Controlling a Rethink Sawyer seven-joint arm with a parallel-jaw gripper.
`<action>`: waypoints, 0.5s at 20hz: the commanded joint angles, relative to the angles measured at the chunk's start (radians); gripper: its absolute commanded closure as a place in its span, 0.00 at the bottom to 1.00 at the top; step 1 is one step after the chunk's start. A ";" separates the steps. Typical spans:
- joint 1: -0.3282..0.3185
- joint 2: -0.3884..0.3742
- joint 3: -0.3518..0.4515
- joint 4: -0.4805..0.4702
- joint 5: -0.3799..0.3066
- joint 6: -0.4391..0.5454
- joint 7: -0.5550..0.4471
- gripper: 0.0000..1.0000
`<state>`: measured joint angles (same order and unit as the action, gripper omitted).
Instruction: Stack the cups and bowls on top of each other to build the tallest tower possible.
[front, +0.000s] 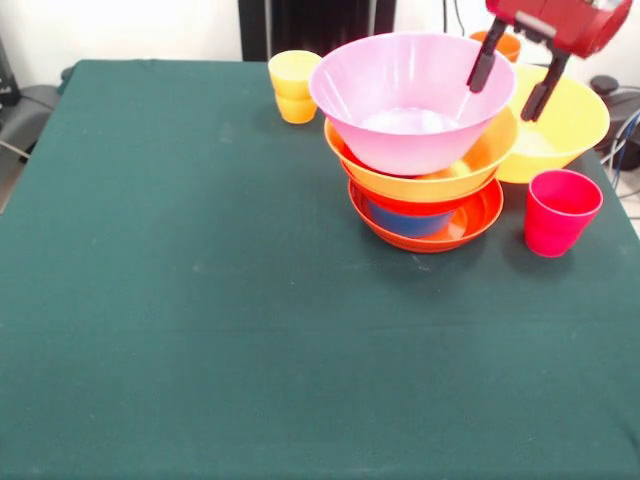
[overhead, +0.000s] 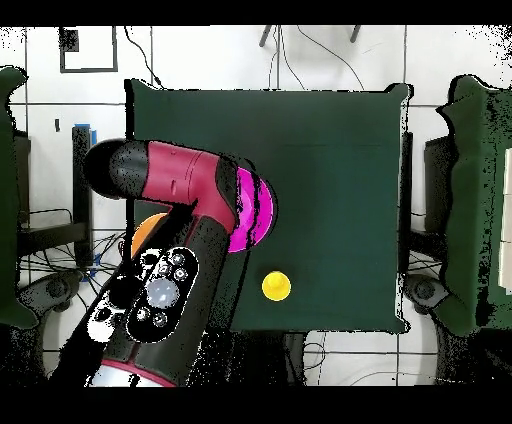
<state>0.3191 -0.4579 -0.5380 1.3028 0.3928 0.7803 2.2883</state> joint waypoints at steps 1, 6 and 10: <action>-0.006 -0.058 0.062 0.038 -0.014 0.121 0.140 0.00; -0.006 -0.089 0.057 0.014 -0.020 0.186 0.143 0.00; -0.011 -0.116 0.054 -0.023 -0.019 0.240 0.146 0.00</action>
<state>0.3191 -0.5507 -0.5463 1.3000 0.3923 0.8564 2.2883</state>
